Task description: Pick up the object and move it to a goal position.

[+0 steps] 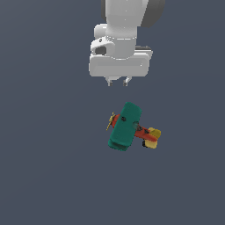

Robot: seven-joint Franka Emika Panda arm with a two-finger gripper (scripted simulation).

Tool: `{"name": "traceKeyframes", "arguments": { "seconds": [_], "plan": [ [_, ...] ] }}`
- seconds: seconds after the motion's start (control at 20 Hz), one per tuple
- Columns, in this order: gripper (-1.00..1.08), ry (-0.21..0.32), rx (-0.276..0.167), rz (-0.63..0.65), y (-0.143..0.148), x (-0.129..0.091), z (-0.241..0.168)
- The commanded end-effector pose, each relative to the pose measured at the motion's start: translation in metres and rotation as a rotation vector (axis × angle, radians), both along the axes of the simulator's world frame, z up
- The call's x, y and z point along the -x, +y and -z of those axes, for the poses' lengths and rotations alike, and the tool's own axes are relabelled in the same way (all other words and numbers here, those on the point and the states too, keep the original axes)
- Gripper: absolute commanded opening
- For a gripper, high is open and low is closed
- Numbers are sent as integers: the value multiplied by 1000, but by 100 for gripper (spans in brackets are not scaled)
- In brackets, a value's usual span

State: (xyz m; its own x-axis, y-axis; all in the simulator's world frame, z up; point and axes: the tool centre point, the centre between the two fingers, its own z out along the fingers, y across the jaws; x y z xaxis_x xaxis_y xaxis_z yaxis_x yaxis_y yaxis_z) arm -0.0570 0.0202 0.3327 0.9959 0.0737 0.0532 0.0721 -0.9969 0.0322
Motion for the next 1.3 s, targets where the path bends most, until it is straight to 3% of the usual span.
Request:
{"name": "traceKeyframes", "arguments": {
  "seconds": [0.0, 1.25],
  "plan": [
    [28, 2, 5, 1, -3, 0, 0],
    [28, 0, 54, 20, -41, -3, -9]
  ]
}}
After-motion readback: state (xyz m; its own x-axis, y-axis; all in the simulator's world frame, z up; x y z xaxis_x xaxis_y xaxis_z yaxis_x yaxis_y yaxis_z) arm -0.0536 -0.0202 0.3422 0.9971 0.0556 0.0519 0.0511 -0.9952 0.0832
